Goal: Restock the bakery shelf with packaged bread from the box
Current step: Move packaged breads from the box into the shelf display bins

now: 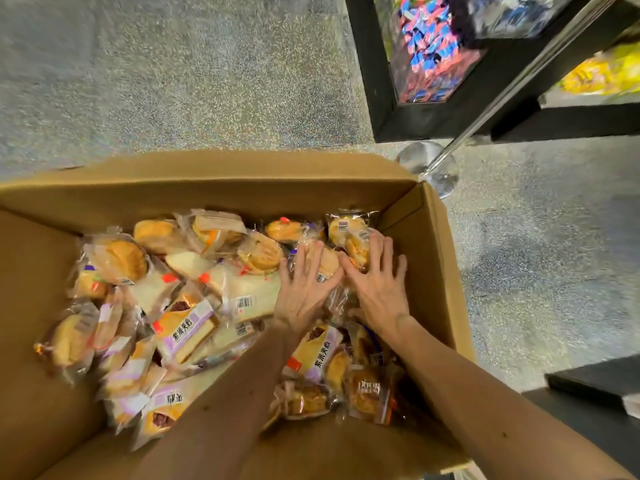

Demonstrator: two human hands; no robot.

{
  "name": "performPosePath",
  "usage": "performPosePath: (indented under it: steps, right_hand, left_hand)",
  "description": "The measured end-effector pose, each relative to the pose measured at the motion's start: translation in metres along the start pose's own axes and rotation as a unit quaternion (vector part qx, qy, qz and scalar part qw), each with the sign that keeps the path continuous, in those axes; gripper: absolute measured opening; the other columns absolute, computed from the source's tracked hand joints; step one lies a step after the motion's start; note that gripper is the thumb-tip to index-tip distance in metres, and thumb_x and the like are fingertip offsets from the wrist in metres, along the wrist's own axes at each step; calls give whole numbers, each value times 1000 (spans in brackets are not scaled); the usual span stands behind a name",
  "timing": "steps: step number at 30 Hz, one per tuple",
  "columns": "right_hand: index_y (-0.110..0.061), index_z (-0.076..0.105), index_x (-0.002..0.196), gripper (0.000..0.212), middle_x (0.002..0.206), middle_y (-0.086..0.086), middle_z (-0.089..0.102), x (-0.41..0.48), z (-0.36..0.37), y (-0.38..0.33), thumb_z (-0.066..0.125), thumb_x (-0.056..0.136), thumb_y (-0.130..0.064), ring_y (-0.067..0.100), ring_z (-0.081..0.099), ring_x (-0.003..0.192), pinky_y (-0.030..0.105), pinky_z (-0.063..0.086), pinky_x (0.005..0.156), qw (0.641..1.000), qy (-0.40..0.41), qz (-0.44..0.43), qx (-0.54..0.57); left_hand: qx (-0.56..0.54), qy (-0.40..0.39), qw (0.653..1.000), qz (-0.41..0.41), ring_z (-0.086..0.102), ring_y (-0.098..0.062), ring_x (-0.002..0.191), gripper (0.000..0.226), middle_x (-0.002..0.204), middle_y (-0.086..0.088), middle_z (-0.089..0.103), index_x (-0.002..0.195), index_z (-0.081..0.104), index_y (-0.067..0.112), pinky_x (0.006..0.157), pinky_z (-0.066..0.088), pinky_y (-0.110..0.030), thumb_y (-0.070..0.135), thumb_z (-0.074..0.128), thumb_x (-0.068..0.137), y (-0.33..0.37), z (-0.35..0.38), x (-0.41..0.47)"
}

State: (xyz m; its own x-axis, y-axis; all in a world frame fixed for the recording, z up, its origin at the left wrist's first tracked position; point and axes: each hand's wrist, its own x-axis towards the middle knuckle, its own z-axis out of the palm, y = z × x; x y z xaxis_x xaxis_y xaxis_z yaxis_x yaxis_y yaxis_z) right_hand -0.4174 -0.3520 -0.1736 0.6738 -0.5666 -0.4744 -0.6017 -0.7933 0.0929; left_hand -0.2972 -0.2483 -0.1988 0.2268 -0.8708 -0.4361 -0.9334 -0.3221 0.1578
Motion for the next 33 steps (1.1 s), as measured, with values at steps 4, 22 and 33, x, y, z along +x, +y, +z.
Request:
performPosePath:
  steps: [4,22,33]
  right_hand:
    - [-32,19,145,102,155,28,-4,4,3,1,86,68,-22,55,5,141,70,30,105,999,37,25,-7]
    - [-30,48,143,48,160,12,3,-44,-24,6,60,97,-31,39,9,149,59,21,119,975,-50,-29,216]
    - [-17,53,139,38,142,8,43,-101,-60,6,51,102,-27,24,52,125,42,45,107,819,-80,118,555]
  left_hand:
    - [-21,-10,1000,15,-8,-42,150,92,161,-19,-21,154,-13,38,118,17,-61,24,58,97,-6,1,2]
    - [-259,1,964,52,52,-30,123,75,146,-6,42,149,32,32,95,50,-46,45,70,85,-40,-26,-57]
    - [-595,-30,794,-118,57,1,81,39,104,8,64,120,46,35,72,47,-18,25,69,91,-41,-65,-112]
